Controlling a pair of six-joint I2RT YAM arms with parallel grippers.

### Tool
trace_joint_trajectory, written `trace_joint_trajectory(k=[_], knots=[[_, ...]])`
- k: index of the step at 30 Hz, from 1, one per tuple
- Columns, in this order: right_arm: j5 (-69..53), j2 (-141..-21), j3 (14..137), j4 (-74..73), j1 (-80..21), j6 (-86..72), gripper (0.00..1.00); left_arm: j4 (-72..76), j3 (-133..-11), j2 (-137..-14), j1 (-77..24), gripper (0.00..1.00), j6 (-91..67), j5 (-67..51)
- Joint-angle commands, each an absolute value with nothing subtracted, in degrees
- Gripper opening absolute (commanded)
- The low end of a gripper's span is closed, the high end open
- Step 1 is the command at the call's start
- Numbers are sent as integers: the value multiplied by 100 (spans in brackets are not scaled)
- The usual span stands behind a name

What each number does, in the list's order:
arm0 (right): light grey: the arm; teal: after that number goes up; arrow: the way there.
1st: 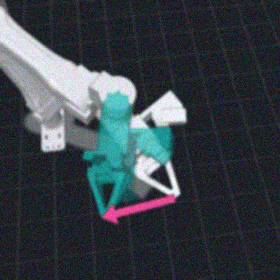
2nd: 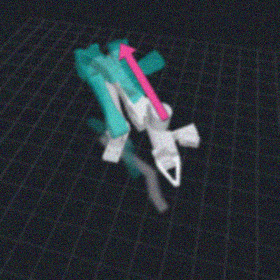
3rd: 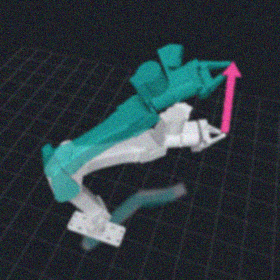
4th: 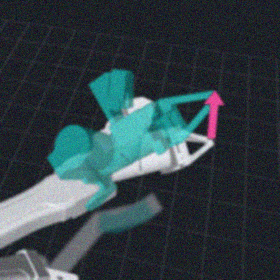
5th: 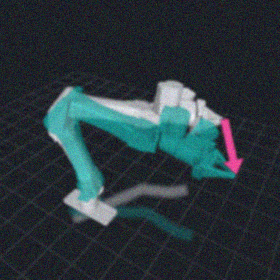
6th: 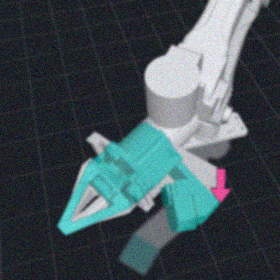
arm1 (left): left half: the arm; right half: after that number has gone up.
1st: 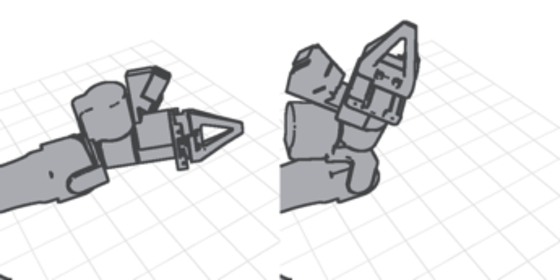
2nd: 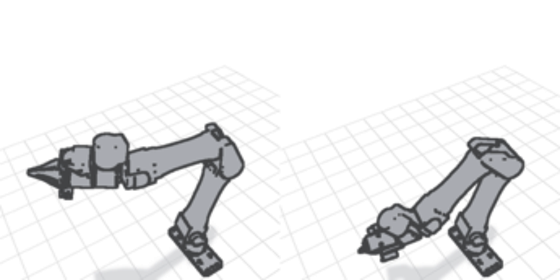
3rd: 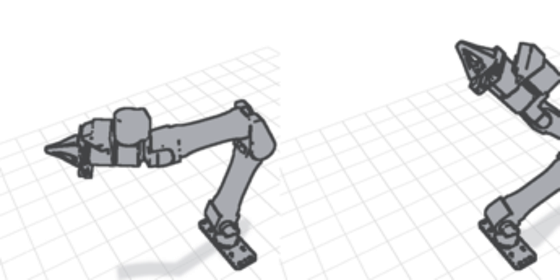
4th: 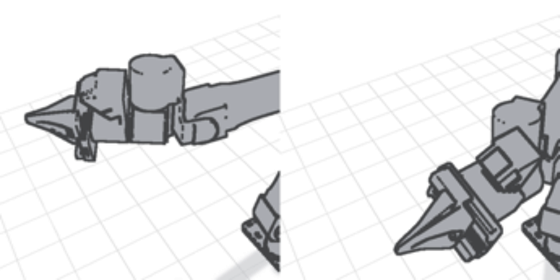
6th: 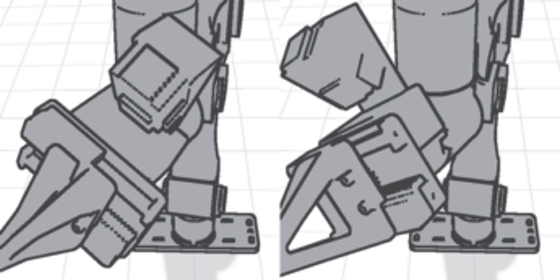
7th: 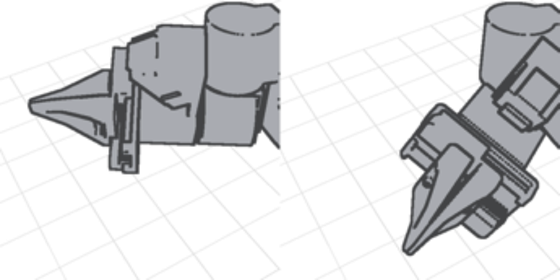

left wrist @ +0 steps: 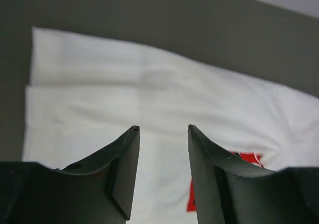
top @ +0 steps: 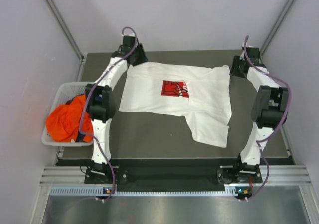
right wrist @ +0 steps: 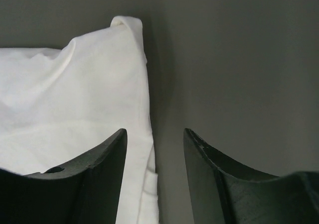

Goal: Fold and stack the t-shirts
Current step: Fold the tshirt

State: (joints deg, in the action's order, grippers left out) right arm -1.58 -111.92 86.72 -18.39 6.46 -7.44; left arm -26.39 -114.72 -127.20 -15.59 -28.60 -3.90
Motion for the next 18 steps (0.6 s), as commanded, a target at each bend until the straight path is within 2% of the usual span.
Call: trace_joint_trajectory(k=[1,5,12,18], knots=[[-376,-11662,9350,-1503,694,-220,50,-2987,-12443,-13419,-1162,49,-2303,-290],[-737,-12242,10009,-1486,686,-106,50,-2884,-13183,-13991,-941,49,-2110,-299],[-615,-13077,10801,-1687,677,202,49,-2374,-13184,-14317,-774,54,-1977,-114],[-685,-13228,10907,-1503,659,193,42,-2206,-13175,-14484,-642,54,-2127,-53]])
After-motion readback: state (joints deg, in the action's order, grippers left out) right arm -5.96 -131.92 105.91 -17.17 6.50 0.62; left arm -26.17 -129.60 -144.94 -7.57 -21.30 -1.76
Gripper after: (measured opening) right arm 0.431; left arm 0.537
